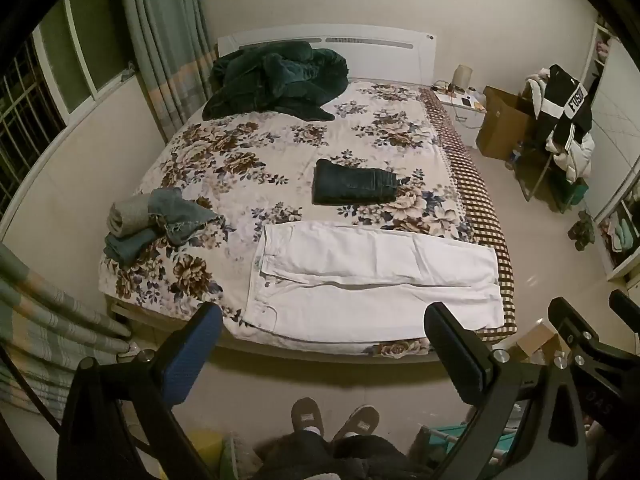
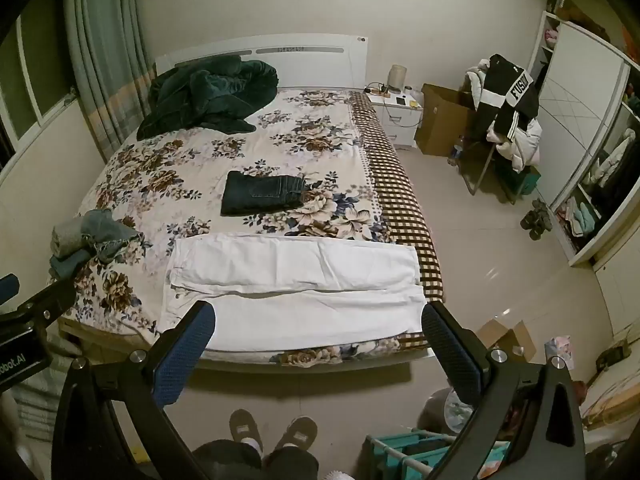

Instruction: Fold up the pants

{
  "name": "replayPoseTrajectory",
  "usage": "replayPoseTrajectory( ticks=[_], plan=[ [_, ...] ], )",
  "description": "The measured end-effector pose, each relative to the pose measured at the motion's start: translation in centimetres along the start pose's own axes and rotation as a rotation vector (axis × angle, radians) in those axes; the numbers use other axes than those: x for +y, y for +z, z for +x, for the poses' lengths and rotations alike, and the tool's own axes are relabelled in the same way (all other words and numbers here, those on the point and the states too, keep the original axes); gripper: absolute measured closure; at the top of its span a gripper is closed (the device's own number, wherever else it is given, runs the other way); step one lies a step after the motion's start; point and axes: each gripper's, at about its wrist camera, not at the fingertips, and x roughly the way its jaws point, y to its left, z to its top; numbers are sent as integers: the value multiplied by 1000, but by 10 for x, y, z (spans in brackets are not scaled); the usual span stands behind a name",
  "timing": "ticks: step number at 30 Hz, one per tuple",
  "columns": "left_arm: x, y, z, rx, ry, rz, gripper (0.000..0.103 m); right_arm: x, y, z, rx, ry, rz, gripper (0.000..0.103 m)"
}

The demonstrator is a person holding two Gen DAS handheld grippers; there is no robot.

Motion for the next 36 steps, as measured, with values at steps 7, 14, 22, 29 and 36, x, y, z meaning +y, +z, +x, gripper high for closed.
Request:
replayPoseTrajectory(
  ticks=[7, 14, 22, 29, 36],
  plan=[
    [-1, 1, 3, 8, 1, -2, 0, -1, -1, 1, 10, 0, 0, 0],
    [0, 0, 1, -5, 0, -1, 0, 0, 0, -1, 10, -4, 0, 0],
    [0, 0, 1, -5, -2, 1, 0, 0, 1, 0, 15, -2, -2, 0],
    [0, 0, 0, -4, 2, 2, 0, 1, 2, 1, 18, 0, -2, 0],
    [-1, 0, 0, -4, 4, 3, 0, 1, 3, 2, 20, 2, 0, 0]
  ],
)
